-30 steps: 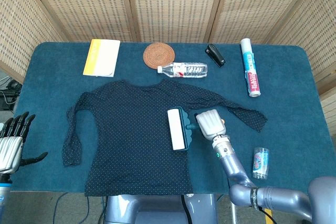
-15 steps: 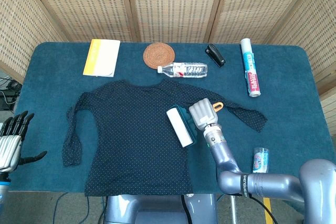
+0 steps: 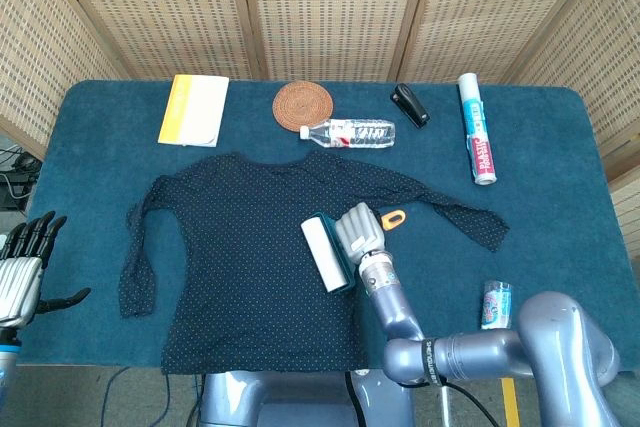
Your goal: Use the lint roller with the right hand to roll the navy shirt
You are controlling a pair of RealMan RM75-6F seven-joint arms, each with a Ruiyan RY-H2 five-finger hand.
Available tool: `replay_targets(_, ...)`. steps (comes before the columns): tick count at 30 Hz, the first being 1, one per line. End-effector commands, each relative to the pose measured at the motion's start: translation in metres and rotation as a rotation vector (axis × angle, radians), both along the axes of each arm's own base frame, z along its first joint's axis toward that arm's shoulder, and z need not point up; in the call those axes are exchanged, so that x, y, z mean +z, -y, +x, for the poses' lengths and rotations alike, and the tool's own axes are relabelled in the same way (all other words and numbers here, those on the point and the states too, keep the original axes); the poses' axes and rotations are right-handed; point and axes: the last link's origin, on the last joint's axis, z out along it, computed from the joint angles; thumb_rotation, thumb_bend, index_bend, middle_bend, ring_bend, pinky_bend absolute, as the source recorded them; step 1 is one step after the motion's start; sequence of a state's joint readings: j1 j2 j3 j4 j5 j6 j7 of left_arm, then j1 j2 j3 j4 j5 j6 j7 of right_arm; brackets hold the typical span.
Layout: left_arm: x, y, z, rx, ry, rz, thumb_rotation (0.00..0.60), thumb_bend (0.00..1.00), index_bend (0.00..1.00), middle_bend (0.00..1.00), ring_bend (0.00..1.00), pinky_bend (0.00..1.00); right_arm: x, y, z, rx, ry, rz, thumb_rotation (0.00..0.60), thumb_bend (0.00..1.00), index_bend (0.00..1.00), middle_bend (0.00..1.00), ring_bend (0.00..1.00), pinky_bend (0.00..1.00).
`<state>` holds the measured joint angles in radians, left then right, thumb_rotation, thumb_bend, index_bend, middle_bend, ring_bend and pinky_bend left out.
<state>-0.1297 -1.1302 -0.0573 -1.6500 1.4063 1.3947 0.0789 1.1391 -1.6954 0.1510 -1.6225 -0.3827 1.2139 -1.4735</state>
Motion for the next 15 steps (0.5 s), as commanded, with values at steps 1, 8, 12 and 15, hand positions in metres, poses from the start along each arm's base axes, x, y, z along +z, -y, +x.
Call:
replay_targets(1, -0.001, 0.000, -0.001, 0.003, -0.003, -0.002, 0.600, 0.00, 0.00, 0.00, 0.00, 0.00, -0.009, -0.017, 0.016, 0.045, -0.002, 0.033, 0.600, 0.81, 0.74, 1.00, 1.00, 1.00)
replay_targets(8, -0.003, -0.001, 0.000, 0.004, -0.010, -0.008, 0.600, 0.00, 0.00, 0.00, 0.00, 0.00, -0.023, -0.040, 0.036, 0.112, 0.017, 0.093, 0.600, 0.81, 0.74, 1.00, 1.00, 1.00)
replay_targets(12, -0.004, -0.001, -0.001, 0.004, -0.014, -0.010, 0.600, 0.00, 0.00, 0.00, 0.00, 0.00, -0.030, -0.048, 0.043, 0.125, 0.022, 0.117, 0.600, 0.81, 0.74, 1.00, 1.00, 1.00)
replay_targets(15, -0.005, -0.001, -0.001, 0.006, -0.016, -0.012, 0.600, 0.00, 0.00, 0.00, 0.00, 0.00, -0.035, -0.053, 0.048, 0.130, 0.028, 0.132, 0.600, 0.81, 0.74, 1.00, 1.00, 1.00)
